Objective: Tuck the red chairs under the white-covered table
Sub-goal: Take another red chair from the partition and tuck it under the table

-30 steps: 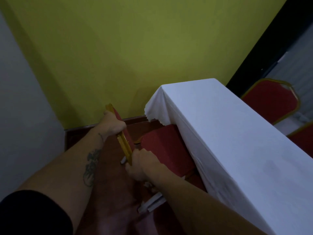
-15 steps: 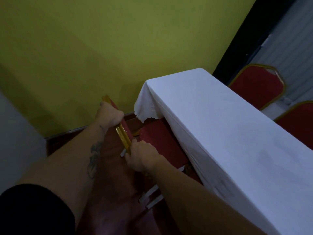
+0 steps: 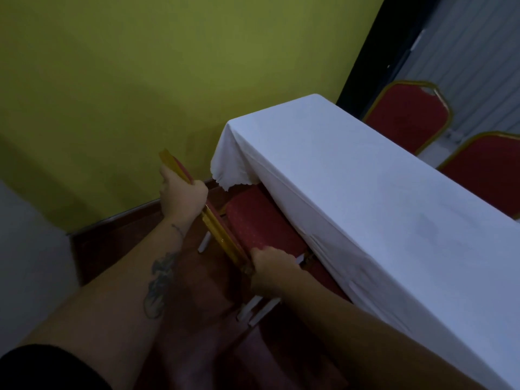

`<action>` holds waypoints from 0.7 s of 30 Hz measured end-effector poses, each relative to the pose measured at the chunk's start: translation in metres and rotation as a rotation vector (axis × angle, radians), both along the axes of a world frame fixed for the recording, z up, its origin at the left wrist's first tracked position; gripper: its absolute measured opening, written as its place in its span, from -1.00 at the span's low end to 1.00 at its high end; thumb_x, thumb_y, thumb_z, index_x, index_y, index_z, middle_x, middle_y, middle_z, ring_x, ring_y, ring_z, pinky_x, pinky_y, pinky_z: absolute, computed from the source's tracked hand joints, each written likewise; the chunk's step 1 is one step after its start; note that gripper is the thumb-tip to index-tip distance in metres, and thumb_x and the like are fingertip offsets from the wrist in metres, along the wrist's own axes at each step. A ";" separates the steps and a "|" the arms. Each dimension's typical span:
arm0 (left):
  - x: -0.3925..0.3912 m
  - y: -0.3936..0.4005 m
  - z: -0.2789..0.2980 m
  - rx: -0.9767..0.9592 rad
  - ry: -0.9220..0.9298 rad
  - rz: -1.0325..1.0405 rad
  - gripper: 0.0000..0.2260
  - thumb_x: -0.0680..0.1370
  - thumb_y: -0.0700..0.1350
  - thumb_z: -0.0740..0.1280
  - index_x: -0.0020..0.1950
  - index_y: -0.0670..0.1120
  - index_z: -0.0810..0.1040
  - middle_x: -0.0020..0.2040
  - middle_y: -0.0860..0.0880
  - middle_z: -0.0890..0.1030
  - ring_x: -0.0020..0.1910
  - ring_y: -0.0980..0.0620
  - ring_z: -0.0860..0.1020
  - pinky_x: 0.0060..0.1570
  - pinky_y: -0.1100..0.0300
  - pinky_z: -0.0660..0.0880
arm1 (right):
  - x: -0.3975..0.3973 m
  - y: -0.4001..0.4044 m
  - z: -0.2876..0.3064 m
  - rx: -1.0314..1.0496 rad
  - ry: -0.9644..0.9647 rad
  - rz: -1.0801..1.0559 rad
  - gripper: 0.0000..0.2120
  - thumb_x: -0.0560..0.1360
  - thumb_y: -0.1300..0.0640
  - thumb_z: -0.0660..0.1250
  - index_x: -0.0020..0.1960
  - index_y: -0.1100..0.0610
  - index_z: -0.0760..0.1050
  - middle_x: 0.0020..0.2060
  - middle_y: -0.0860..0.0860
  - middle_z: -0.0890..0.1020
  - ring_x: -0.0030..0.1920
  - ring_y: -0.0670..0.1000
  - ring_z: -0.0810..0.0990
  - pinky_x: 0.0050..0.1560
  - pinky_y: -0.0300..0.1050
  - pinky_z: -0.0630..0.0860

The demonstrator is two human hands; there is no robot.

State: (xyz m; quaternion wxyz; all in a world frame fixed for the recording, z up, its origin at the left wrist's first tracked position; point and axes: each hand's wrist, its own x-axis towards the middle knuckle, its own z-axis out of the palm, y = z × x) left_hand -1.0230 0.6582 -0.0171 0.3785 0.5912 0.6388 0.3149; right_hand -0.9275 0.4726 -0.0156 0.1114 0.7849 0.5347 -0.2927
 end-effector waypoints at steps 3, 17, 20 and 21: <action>-0.001 -0.037 -0.009 -0.081 -0.107 0.017 -0.61 0.48 -0.10 0.34 0.27 -0.13 0.36 0.06 -0.11 0.57 -0.01 -0.18 0.55 -0.04 0.02 0.43 | 0.017 -0.039 0.006 -0.093 -0.078 0.002 -0.63 0.52 -0.03 0.36 0.25 0.14 0.50 0.20 0.13 0.58 0.14 0.18 0.60 0.00 -0.01 0.50; 0.032 -0.081 -0.015 -0.176 -0.034 0.203 -0.71 0.54 -0.06 0.28 0.19 -0.19 0.52 -0.04 -0.09 0.48 0.00 -0.20 0.53 -0.07 0.04 0.36 | 0.018 -0.065 0.002 0.099 -0.173 0.104 -0.80 0.60 0.10 0.30 0.13 0.18 0.58 0.10 0.13 0.65 0.08 0.17 0.64 -0.06 -0.01 0.45; 0.039 -0.077 -0.012 -0.228 -0.034 0.209 -0.67 0.52 -0.02 0.28 0.19 -0.19 0.52 0.03 -0.15 0.54 0.06 -0.25 0.57 -0.03 0.00 0.43 | 0.022 -0.051 0.011 0.033 -0.144 0.099 -0.82 0.53 0.05 0.38 0.04 0.13 0.52 -0.02 0.10 0.59 -0.01 0.12 0.60 -0.08 -0.01 0.46; 0.040 -0.074 -0.010 -0.257 -0.021 0.188 -0.67 0.51 -0.01 0.28 0.16 -0.19 0.52 0.04 -0.15 0.54 0.08 -0.26 0.57 -0.01 -0.01 0.45 | 0.023 -0.047 0.014 0.035 -0.137 0.094 -0.83 0.51 0.05 0.39 -0.06 0.12 0.47 -0.09 0.09 0.55 -0.08 0.11 0.56 -0.10 -0.01 0.45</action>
